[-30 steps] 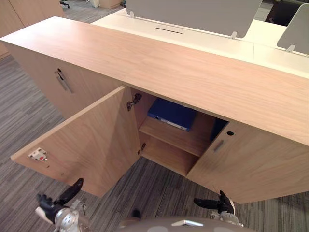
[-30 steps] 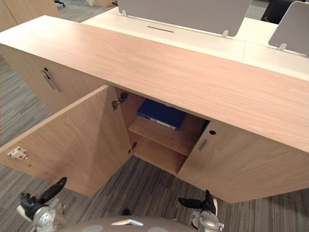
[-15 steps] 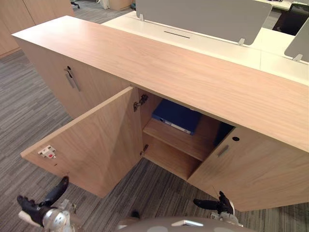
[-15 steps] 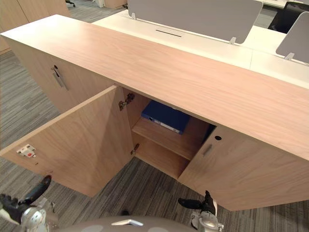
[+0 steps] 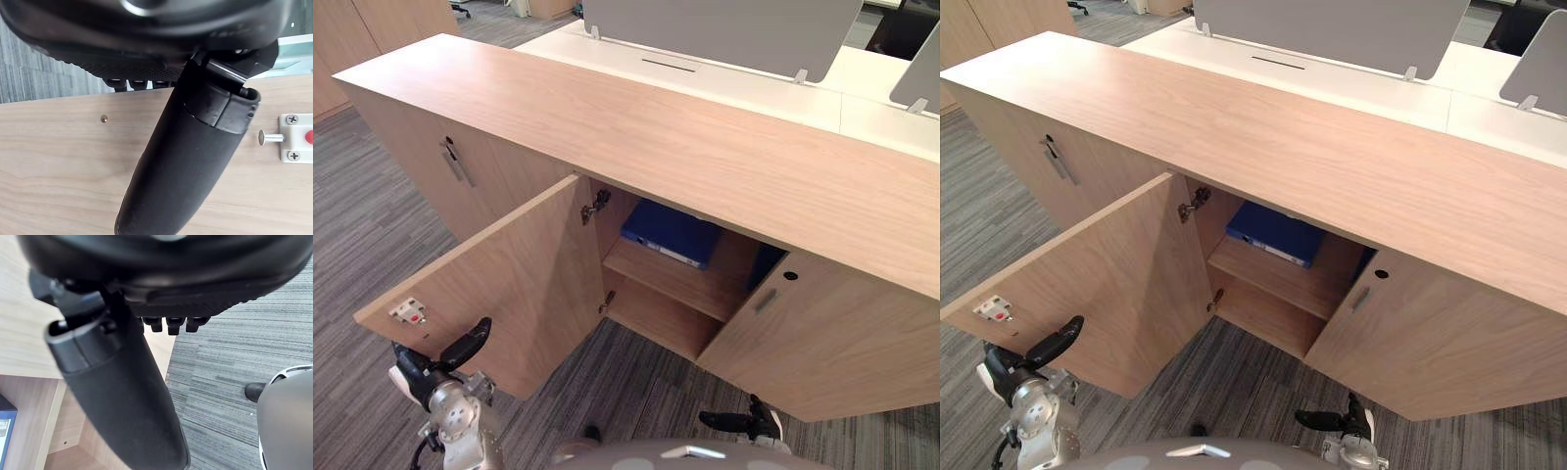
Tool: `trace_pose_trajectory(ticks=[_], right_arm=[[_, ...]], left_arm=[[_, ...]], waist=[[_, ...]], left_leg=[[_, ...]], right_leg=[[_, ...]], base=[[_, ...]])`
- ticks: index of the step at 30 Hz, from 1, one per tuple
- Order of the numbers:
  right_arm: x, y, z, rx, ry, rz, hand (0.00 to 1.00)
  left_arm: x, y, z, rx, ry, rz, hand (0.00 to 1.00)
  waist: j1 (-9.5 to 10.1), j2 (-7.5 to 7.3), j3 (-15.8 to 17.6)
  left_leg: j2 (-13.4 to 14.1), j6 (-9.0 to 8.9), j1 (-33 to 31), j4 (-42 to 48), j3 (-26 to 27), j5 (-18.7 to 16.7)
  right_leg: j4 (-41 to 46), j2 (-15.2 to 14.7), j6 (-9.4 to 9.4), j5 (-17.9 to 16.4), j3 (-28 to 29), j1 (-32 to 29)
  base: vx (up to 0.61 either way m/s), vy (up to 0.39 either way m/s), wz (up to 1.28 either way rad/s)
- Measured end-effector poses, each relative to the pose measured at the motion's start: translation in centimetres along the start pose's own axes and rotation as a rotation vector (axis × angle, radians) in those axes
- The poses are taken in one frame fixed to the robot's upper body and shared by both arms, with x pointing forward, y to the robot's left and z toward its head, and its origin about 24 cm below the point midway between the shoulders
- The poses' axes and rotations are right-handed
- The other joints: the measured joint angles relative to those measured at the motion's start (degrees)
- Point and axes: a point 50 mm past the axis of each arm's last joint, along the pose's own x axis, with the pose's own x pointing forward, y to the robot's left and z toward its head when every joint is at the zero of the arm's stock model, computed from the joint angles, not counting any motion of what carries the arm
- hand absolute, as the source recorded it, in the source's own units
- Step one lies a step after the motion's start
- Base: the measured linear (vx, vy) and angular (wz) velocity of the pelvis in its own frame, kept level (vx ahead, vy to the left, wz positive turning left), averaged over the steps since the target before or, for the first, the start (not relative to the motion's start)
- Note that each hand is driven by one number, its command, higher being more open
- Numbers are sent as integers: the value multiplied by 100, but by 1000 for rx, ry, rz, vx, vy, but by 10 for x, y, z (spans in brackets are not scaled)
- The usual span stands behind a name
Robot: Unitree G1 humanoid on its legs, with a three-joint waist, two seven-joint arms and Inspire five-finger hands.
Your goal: Walk over to the cabinet, pick up the folder, carry it to the office cabinet, place the folder inside the office cabinet, then close the office cabinet door
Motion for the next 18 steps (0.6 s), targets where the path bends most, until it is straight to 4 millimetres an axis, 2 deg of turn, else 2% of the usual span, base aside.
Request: trace_pose_trajectory(ticks=[11, 14, 18], right_arm=[[0, 0, -3, -13, 12, 12, 100], [0, 0, -4, -40, 12, 22, 100], [0, 3, -1, -81, -1, 57, 100]], left_arm=[[-9, 4, -5, 72, 7, -78, 100], [-11, 1, -7, 92, 13, -117, 100], [-14, 4, -10, 150, 21, -169, 100]], waist=[[75, 12, 7], [160, 46, 10], [177, 107, 1]], left_leg=[[-3, 21, 28, -2, 65, 9], [-7, 24, 18, -1, 63, 26], [-20, 32, -47, -1, 59, 49]], right_leg=[[36, -6, 17, 17, 84, -10], [35, -8, 31, 26, 84, -28], [36, -32, 54, 43, 81, -80]], base=[[-40, -1, -3], [-10, -2, 1], [-26, -1, 2]])
